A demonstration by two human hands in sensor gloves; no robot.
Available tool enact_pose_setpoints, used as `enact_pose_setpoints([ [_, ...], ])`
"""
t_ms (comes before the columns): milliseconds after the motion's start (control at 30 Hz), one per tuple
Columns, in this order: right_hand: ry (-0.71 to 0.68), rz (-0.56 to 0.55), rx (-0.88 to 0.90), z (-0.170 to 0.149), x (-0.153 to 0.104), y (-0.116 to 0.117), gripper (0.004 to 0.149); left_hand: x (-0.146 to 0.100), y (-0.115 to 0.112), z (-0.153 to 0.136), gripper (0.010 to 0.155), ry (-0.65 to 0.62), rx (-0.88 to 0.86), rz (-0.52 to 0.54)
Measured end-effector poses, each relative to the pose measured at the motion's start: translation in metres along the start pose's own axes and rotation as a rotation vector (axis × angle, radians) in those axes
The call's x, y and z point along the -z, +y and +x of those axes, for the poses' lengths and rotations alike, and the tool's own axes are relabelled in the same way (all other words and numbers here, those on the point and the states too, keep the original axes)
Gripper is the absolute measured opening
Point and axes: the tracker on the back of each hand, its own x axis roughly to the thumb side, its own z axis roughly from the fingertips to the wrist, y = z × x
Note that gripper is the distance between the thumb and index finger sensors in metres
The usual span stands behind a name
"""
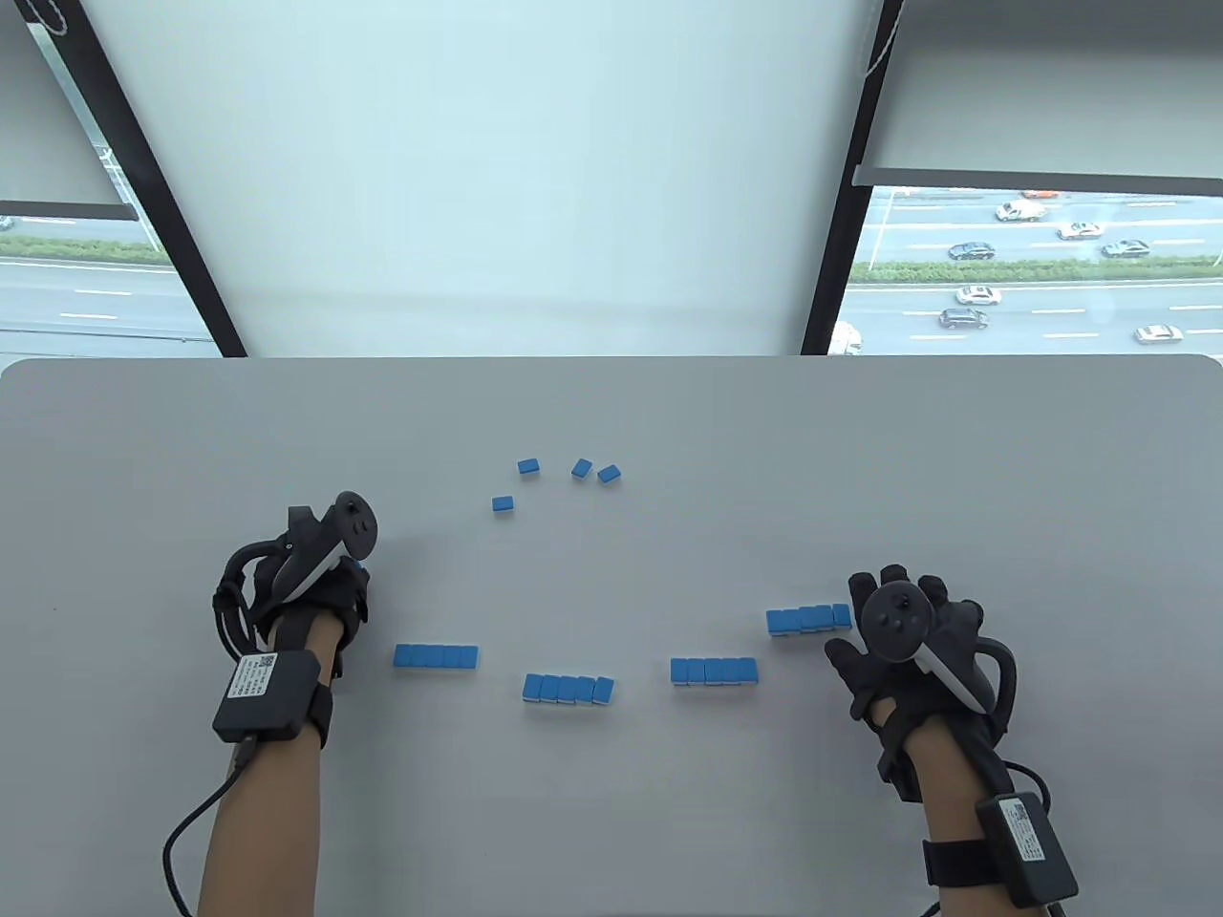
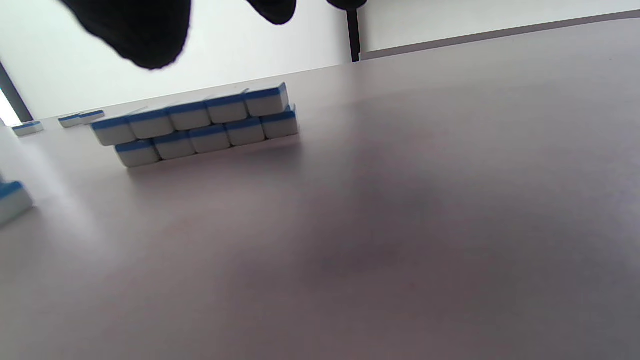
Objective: Build mahjong tile wall
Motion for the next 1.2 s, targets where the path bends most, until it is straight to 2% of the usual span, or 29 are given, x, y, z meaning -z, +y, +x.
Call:
enact_pose_setpoints([
  [167,-0.005,0.003,0.002,0.001,0.0,0.001,0.078,-0.01,0.004,-0.004,0.058,-0.012,0.004,-0.038],
  [433,-0.019,-0.002,0.005,0.004,-0.001,0.0,0.077,-0.039,0.038,-0.009,0.059,-0.06,-0.09,0.071],
  [633,-0.02,-0.009,0.013,0.003,-0.001,0.0,0.078,-0.067,0.068,0.007,0.058,-0.144,-0.146,0.202],
  [733,-0.02,-0.01,0.018,0.003,-0.001,0.0,0.078,-0.08,0.074,0.017,0.058,-0.187,-0.175,0.25],
  [1000,-0.02,-0.01,0.021,0.002,-0.001,0.0,0.078,-0.119,0.069,0.04,0.059,-0.289,-0.246,0.365],
  [1067,-0.019,-0.01,0.019,0.002,-0.001,0.001,0.078,-0.125,0.062,0.047,0.058,-0.342,-0.221,0.348],
  [1200,-0.013,-0.009,0.02,0.001,0.0,0.0,0.078,-0.131,0.047,0.062,0.058,-0.448,-0.179,0.239],
])
